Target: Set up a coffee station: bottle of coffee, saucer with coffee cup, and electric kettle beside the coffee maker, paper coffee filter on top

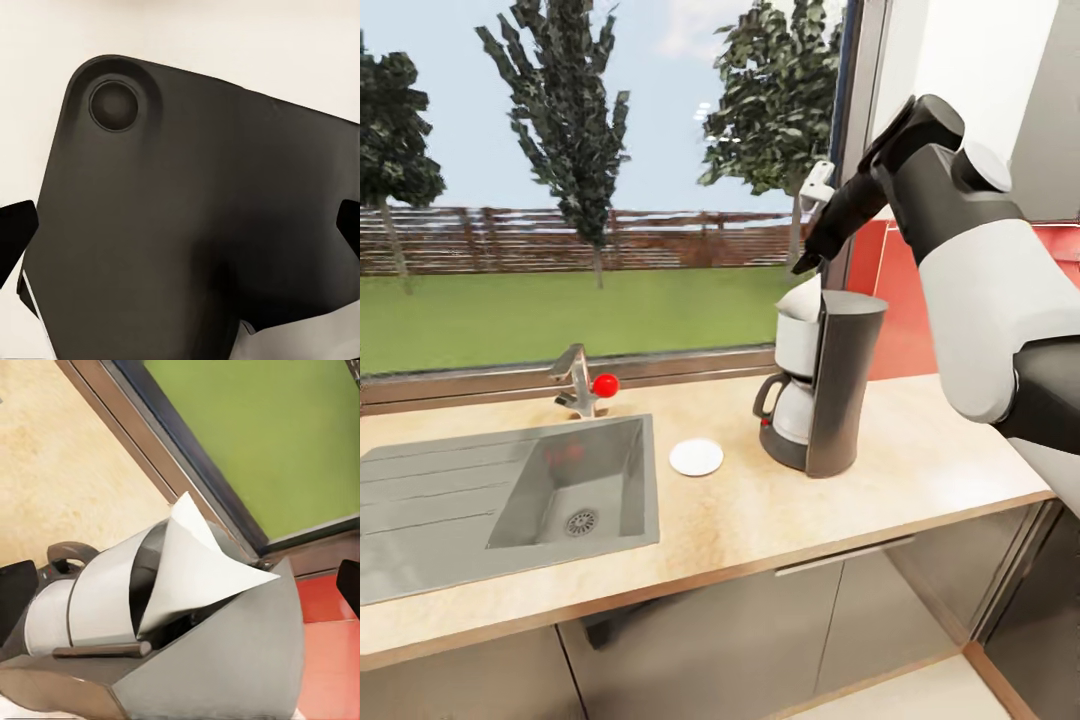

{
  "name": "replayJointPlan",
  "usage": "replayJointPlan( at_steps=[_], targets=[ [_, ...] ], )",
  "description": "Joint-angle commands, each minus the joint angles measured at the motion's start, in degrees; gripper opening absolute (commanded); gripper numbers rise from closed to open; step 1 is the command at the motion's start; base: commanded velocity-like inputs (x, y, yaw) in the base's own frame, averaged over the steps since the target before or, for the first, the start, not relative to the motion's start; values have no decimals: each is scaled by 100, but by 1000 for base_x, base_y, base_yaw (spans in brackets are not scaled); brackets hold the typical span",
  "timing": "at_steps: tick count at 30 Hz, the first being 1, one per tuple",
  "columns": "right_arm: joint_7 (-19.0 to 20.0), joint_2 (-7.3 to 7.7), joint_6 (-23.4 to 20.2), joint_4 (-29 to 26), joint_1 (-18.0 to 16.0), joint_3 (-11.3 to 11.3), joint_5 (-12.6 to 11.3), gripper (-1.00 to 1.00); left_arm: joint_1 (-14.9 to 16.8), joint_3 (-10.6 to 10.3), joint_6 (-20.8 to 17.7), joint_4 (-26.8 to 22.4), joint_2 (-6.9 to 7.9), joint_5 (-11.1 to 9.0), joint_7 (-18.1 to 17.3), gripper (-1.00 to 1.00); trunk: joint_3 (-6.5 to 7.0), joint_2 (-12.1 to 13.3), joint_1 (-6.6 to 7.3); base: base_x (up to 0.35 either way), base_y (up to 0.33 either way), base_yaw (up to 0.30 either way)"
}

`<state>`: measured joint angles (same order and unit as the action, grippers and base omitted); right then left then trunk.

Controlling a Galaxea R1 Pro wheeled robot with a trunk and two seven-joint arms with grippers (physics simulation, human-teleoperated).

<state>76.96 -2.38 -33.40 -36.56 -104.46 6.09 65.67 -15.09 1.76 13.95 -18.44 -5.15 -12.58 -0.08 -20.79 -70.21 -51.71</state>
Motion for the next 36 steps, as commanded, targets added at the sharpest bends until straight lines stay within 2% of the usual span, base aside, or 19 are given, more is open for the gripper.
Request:
replayJointPlan(
  at_steps=[1,7,26,36],
  targets=[
    [35,0,-55,-8,-4,7,20,100,-3,17,3,-10,-3,-7,-1,100,-6,-4,1,-163,0,0],
    [112,13,-53,-17,-4,-2,22,100,-3,17,3,-10,-3,-7,-1,100,-6,-4,1,-213,0,0],
    [153,18,-53,-18,-4,5,16,100,-3,24,6,-10,-3,-7,-1,100,-6,-4,1,-62,0,0],
    [153,17,-53,-18,-4,6,16,100,-3,26,3,-10,-2,-7,-1,100,-6,-4,1,-291,0,0]
  ],
)
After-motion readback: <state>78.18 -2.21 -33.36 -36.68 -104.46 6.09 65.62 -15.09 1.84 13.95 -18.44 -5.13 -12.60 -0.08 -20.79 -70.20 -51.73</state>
